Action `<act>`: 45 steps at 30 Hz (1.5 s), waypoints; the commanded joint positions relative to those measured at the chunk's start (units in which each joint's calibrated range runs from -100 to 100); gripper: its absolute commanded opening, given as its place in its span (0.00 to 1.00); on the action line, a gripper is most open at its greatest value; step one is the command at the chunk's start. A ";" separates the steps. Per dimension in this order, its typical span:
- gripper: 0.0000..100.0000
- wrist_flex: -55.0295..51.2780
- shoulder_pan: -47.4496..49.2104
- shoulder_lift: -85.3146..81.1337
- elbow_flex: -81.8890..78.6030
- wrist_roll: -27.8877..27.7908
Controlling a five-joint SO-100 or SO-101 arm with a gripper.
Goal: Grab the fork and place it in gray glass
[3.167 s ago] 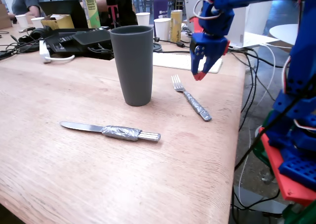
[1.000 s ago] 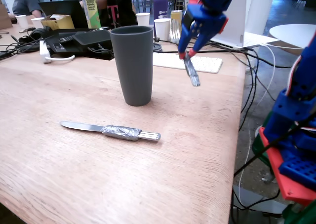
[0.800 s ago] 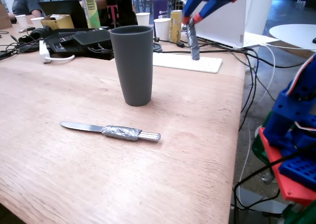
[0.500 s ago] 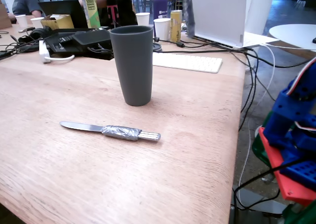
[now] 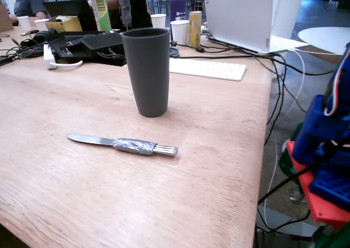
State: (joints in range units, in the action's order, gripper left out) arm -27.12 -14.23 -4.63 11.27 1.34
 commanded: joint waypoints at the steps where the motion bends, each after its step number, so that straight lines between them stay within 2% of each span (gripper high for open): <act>1: 0.00 1.18 -0.83 0.34 0.01 -0.15; 5: 0.00 2.16 -0.66 -0.61 -7.17 -0.68; 8: 0.00 9.22 0.02 -0.69 -14.15 -4.15; 11: 0.00 13.82 0.02 -0.69 -19.15 -4.30; 19: 0.00 12.84 0.70 -0.61 -21.32 -4.35; 24: 0.24 13.82 -1.00 -0.61 -25.57 -3.71; 29: 0.26 13.82 -1.17 -1.98 -24.82 -3.71; 36: 0.25 12.84 4.76 -25.39 -36.90 -3.91; 43: 0.25 12.84 5.26 -56.95 -71.25 -3.66; 45: 0.25 12.84 9.66 -64.07 -79.18 -3.66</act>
State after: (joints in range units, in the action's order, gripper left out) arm -14.29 -8.60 -60.31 -61.41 -2.32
